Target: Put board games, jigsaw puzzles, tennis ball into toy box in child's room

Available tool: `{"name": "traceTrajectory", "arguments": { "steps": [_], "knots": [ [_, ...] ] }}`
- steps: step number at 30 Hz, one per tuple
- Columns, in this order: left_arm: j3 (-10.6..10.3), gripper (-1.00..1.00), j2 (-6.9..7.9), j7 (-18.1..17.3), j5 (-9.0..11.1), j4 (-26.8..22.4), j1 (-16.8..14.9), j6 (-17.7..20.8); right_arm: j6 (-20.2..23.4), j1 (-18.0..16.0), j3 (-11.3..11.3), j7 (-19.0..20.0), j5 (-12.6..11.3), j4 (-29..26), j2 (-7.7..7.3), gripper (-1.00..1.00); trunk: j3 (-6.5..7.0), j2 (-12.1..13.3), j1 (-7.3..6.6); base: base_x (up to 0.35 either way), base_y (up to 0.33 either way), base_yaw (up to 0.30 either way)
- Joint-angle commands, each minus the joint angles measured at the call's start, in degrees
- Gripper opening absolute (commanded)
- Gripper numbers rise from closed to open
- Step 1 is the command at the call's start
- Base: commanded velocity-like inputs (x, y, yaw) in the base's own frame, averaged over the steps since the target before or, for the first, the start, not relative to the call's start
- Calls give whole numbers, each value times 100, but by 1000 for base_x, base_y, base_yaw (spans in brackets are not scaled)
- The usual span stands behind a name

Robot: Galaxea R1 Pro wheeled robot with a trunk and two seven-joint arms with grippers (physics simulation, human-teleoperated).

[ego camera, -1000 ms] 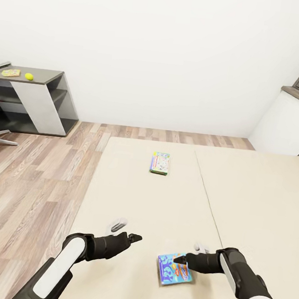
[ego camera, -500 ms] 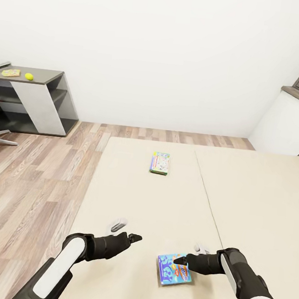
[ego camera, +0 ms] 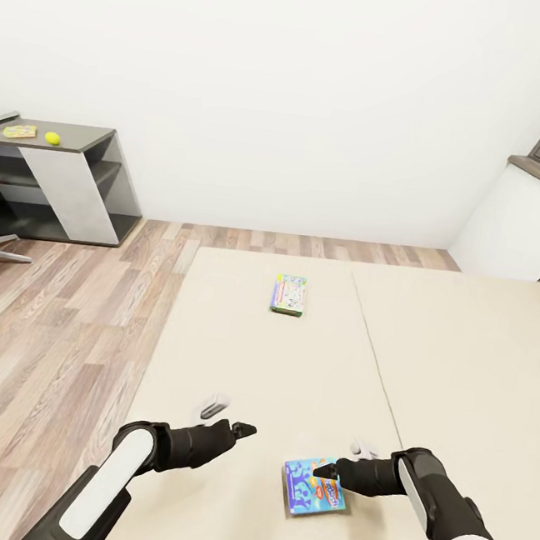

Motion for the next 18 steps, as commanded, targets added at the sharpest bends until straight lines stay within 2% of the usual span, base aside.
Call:
{"name": "traceTrajectory", "arguments": {
  "steps": [1,13,18],
  "knots": [
    [-8,100,4,58,60,-7,-4,-2,40,-2,-11,12,-7,-4,1,100,-4,-2,0,0,0,0],
    [-7,100,4,58,63,-7,-4,-2,41,-2,-13,13,-6,-4,1,100,-4,-2,0,0,4,0],
    [-7,100,4,58,66,-7,-4,-2,41,-2,-9,12,-6,-4,2,100,-4,-2,0,0,94,0]
  ]
}}
